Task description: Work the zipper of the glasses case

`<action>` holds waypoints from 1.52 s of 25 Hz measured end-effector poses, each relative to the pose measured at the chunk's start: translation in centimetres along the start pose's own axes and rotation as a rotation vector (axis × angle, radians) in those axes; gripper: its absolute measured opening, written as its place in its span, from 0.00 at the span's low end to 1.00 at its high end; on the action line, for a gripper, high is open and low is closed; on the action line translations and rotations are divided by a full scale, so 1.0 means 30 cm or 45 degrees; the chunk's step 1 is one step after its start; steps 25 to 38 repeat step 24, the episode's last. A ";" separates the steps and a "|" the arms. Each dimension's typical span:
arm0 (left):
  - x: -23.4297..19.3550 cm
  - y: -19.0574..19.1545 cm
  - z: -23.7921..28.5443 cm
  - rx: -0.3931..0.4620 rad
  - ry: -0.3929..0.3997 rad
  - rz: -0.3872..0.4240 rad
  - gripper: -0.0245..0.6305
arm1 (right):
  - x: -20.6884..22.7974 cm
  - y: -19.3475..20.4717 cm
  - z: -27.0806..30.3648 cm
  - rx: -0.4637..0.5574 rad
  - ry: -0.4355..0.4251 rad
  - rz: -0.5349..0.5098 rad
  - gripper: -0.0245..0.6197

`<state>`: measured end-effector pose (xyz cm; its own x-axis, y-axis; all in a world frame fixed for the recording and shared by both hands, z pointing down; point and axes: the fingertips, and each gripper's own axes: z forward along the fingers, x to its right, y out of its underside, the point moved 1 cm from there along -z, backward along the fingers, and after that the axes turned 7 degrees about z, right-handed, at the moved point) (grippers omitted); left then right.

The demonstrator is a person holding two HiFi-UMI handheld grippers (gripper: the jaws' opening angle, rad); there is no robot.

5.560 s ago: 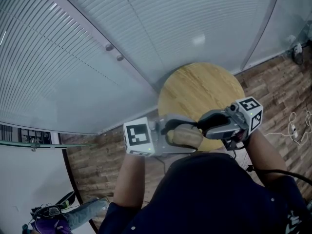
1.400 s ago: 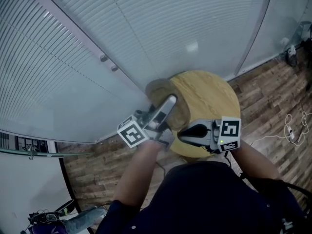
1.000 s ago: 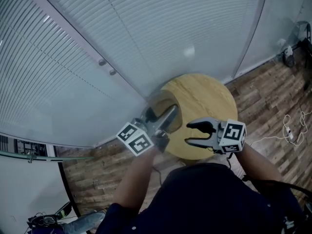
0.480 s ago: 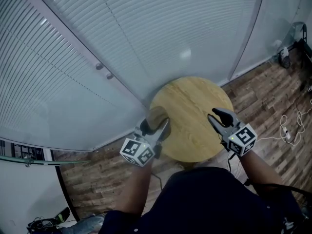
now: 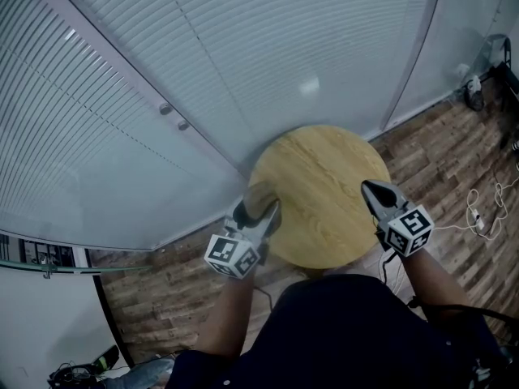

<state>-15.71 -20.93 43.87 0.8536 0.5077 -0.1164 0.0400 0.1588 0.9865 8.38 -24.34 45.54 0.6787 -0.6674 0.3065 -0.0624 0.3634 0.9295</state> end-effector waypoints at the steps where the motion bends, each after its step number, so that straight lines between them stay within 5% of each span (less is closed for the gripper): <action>1: -0.004 -0.006 0.002 -0.004 0.004 0.006 0.50 | 0.001 -0.007 0.004 -0.003 0.003 0.004 0.05; 14: 0.018 0.047 0.046 -0.061 0.069 0.019 0.50 | 0.049 0.006 0.019 0.017 0.040 0.070 0.05; 38: 0.012 0.049 0.043 -0.097 0.040 0.017 0.50 | 0.056 -0.010 -0.008 0.060 0.054 0.086 0.05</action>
